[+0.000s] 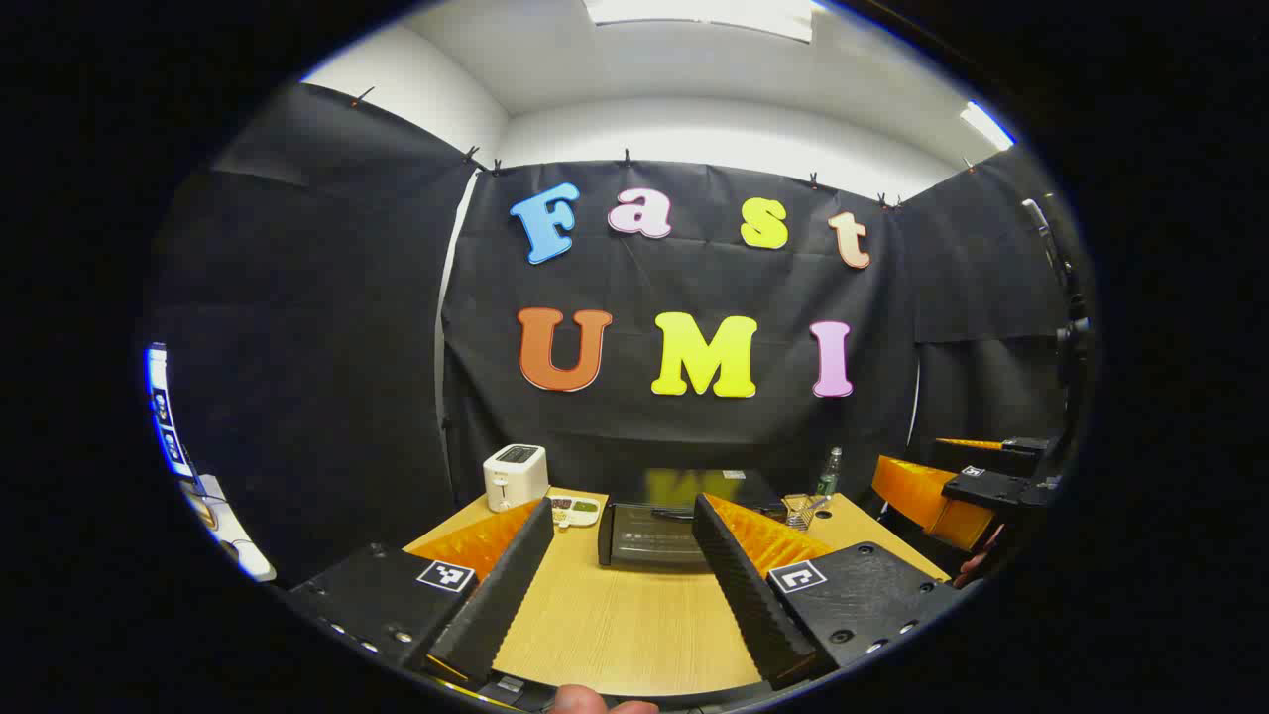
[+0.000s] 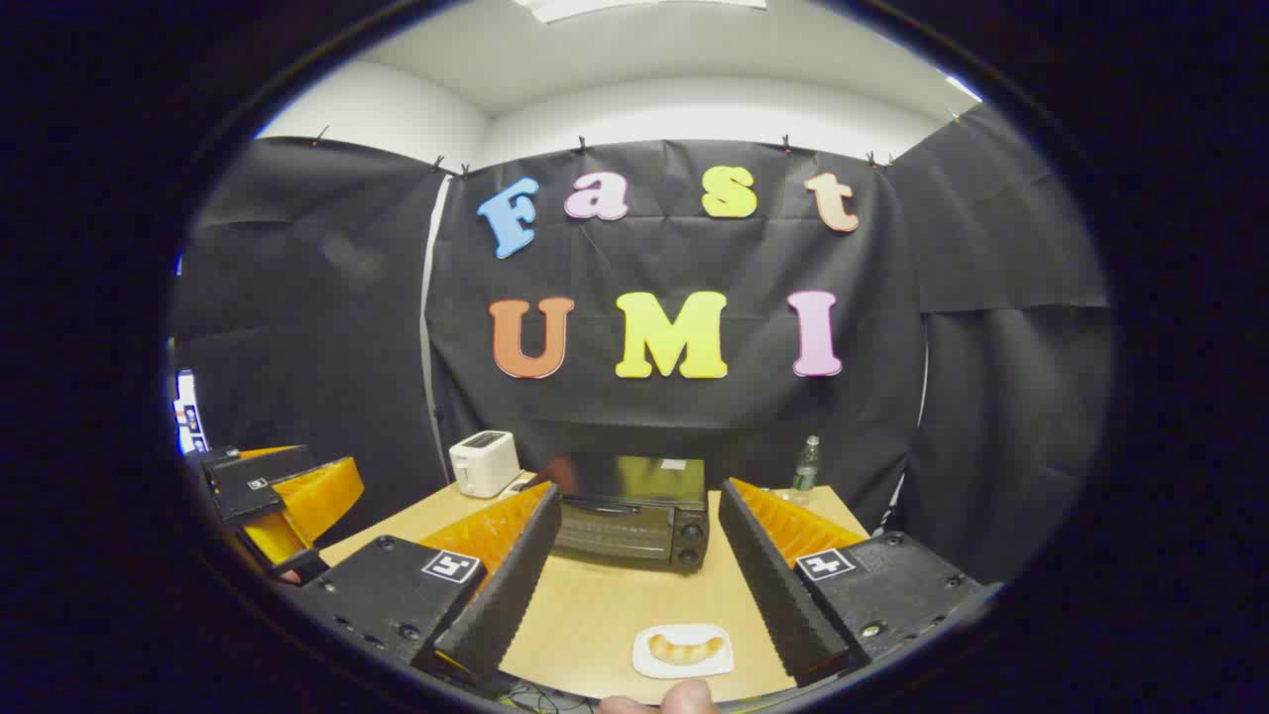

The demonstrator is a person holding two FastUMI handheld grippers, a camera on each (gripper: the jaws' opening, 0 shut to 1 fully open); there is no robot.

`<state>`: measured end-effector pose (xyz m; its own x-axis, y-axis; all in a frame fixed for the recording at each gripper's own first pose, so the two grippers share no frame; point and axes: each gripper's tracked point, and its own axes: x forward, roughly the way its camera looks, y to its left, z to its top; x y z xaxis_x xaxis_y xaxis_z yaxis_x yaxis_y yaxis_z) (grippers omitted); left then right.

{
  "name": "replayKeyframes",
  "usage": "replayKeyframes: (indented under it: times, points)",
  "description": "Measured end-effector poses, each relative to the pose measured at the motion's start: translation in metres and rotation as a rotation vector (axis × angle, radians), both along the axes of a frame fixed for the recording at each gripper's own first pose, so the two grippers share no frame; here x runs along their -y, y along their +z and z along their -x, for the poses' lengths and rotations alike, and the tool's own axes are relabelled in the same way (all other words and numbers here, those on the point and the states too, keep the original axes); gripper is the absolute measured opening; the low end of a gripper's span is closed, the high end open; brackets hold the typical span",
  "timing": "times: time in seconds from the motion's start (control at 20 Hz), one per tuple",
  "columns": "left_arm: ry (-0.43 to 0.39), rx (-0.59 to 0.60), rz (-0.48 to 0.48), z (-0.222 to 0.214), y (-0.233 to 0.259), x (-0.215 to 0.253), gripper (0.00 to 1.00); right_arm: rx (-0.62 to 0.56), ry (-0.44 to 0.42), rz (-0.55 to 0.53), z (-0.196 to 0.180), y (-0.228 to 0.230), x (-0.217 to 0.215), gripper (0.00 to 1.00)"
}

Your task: Open the electric oven with the left hand, put the food in, and close the electric oven.

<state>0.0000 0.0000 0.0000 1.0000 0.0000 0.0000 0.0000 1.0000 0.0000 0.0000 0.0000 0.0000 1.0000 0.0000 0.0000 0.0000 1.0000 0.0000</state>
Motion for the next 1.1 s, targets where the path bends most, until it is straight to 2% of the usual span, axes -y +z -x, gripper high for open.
replayKeyframes:
  times: [0.05,0.1,0.7,1.1]
  points:
    - [0.000,0.002,-0.004,0.000,0.001,-0.001,0.82,0.007,0.002,0.003,-0.002,0.003,-0.002,0.98]
    - [-0.002,-0.002,-0.009,-0.001,0.000,-0.002,0.92,0.015,0.005,0.005,-0.004,0.005,-0.006,0.98]
    - [0.091,-0.025,-0.005,0.006,-0.004,-0.030,0.92,0.004,0.129,0.005,-0.028,0.006,-0.051,0.98]
    - [0.148,-0.040,-0.009,0.016,-0.008,-0.037,0.92,-0.009,0.181,0.016,-0.041,0.002,-0.056,0.99]
